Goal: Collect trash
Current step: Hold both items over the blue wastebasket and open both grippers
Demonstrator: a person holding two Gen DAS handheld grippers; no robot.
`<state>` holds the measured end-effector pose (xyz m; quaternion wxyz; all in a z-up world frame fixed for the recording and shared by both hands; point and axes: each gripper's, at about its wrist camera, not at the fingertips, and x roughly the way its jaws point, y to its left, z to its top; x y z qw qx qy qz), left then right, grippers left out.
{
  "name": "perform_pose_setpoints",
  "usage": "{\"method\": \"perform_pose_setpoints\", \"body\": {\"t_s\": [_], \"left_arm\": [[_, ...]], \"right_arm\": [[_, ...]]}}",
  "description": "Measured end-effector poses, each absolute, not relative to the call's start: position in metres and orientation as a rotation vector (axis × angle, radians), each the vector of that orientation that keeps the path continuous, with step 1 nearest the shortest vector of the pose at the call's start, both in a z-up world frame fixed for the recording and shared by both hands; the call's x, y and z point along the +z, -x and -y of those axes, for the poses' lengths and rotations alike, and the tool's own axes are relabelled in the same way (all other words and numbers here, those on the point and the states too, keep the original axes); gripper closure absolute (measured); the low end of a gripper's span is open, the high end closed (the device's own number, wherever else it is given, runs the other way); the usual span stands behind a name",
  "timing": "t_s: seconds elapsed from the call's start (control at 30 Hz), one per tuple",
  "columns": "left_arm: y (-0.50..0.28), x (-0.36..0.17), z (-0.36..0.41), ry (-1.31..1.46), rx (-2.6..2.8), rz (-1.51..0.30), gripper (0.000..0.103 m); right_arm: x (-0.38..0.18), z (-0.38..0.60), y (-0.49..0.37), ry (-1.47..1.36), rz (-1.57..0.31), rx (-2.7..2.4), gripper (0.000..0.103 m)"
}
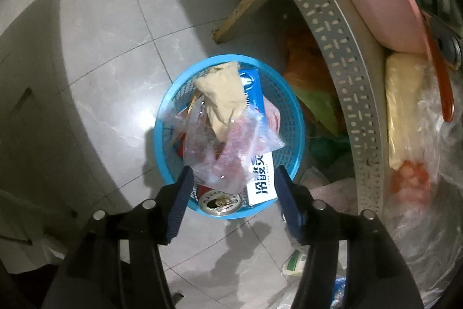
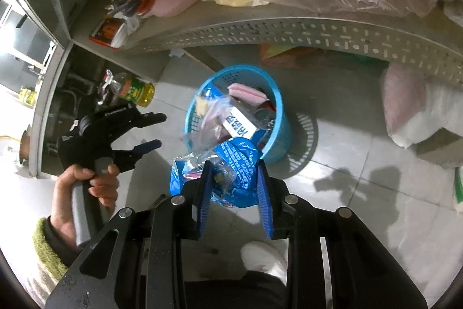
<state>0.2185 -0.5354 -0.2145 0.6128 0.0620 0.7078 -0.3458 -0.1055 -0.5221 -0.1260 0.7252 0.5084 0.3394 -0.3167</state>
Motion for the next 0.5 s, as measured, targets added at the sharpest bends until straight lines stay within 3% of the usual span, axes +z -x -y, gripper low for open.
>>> {"method": "perform_pose_setpoints", "body": {"t_s": [0.2,0.4,0.43,0.47,0.5], "left_arm": [[-0.227,-0.181,0.519,-0.094,-0.843,-1.589,0.047],[-0.217,-0.102,0.478,-0.174,-0.97,-1.454,0.042],[-0.214,-0.089,0.469,-0.196,-0.991,-1.423,0.041],[-0.208,-0.072,0.456,-0.225,-1.017,-1.375,0.038],[-0.204,-0.062,0.446,-0.245,-1.034,-1.345,0.037]], "right_arm": [[-0.15,0.536,0.091,-1.163,-0.741,-0.707,0.074],[-0.176,0.571,0.047,-1.202,-0.673,-0.733,0.072],[-0.18,0.575,0.042,-1.2,-0.665,-0.749,0.066],[-0.188,0.583,0.035,-1.205,-0.658,-0.77,0.053],[-0.196,0.589,0.028,-1.211,-0.654,-0.772,0.045]]}}
